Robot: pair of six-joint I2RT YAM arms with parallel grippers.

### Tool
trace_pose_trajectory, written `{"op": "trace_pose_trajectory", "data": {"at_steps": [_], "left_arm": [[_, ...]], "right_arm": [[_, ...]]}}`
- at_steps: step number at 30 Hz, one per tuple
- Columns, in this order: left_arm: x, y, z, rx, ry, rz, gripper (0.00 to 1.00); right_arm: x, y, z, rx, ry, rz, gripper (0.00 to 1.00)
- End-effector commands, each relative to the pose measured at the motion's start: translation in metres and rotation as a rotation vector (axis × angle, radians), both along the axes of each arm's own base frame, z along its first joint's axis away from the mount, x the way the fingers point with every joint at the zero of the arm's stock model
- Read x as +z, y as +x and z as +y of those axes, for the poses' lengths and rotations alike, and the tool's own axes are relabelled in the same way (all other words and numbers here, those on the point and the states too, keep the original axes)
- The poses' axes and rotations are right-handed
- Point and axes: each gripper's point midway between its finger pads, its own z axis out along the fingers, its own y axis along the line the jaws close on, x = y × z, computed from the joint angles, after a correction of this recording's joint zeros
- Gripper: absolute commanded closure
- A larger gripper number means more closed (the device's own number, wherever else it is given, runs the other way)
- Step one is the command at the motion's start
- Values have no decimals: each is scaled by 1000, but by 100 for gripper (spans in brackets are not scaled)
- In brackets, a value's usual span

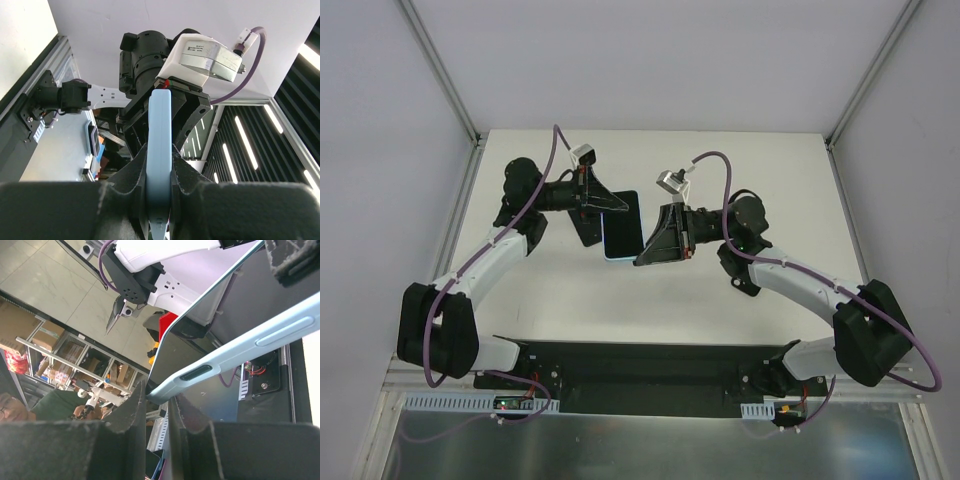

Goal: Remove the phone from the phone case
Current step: Remove the phone case from the phone.

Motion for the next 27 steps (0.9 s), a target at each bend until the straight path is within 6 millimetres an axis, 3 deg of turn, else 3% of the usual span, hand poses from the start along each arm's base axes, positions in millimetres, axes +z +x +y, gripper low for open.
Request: {"op": "trace_pose_trajectory", "data": {"at_steps": [1, 11, 18, 27], "left_arm": [[-30, 29, -6, 129, 34, 100, 100], [-8, 19, -4, 130, 7, 65, 100], [36, -11, -6, 124, -42, 10, 100], [37, -28, -15, 118, -53, 54, 100]], "right_arm": [[82, -49, -21, 49, 424, -567, 98], [75, -37, -11, 21, 420, -548, 99], [57, -24, 1, 21, 386, -528, 99], [55, -9, 13, -9, 396, -544, 99]]}}
